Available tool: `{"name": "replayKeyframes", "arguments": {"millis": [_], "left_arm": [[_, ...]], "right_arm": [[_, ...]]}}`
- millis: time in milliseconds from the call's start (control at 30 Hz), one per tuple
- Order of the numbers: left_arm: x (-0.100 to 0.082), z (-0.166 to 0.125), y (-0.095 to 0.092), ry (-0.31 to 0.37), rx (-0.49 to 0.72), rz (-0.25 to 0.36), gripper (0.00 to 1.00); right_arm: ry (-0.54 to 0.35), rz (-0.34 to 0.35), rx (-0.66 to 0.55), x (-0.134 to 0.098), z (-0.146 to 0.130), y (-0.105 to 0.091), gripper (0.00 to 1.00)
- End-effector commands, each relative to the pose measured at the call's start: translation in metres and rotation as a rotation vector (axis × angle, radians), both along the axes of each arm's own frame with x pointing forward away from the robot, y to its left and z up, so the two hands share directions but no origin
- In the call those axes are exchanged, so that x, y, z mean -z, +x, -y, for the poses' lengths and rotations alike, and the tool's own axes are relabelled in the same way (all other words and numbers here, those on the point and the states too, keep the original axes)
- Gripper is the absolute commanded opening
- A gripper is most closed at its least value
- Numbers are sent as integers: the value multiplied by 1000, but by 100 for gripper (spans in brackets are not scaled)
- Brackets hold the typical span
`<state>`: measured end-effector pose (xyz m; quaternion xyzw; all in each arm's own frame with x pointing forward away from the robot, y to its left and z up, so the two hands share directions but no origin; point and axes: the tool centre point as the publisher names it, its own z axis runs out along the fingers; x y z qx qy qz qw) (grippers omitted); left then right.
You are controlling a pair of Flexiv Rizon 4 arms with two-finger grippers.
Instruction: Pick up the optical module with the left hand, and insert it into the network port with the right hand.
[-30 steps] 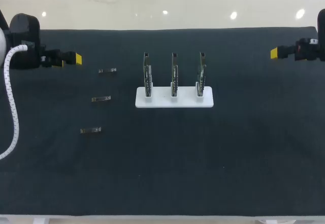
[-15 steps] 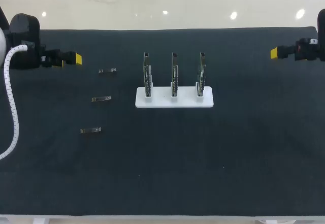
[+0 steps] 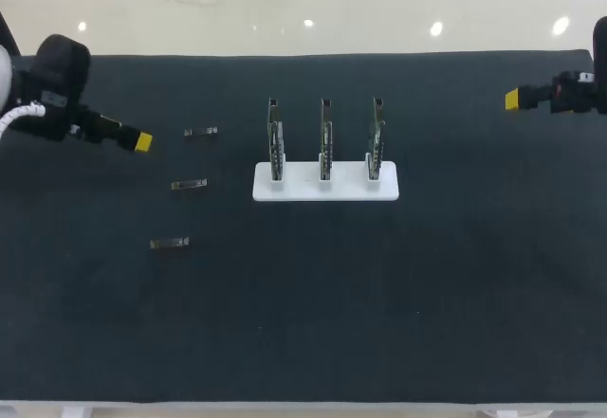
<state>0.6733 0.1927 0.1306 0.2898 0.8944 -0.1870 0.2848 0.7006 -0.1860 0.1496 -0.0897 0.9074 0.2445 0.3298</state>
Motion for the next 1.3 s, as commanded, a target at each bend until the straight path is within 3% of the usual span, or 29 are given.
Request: {"name": "replayKeyframes", "arguments": {"millis": [33, 133, 333, 600, 700, 800, 933, 1300], "left_arm": [[-9, -8, 2, 82, 98, -60, 100], [-13, -11, 0, 131, 162, -78, 100], [-13, -11, 0, 131, 162, -78, 100], [-13, -11, 0, 131, 162, -78, 100], [-13, -11, 0, 131, 162, -78, 100], [-13, -11, 0, 131, 162, -78, 100], [-13, -11, 0, 131, 162, -78, 100], [-13, -11, 0, 131, 162, -78, 100]], "right_arm": [[-2, 0, 3, 0, -1, 0, 100], [-2, 0, 3, 0, -1, 0, 100], [-2, 0, 3, 0, -1, 0, 100], [-98, 125, -447, -15, -14, 6, 100], [-139, 195, -551, -20, -22, 5, 100], [-159, 223, -651, -25, -31, 4, 100], [-252, 312, -792, -38, -48, -5, 100], [-324, 315, -983, -58, -93, -27, 100]]}}
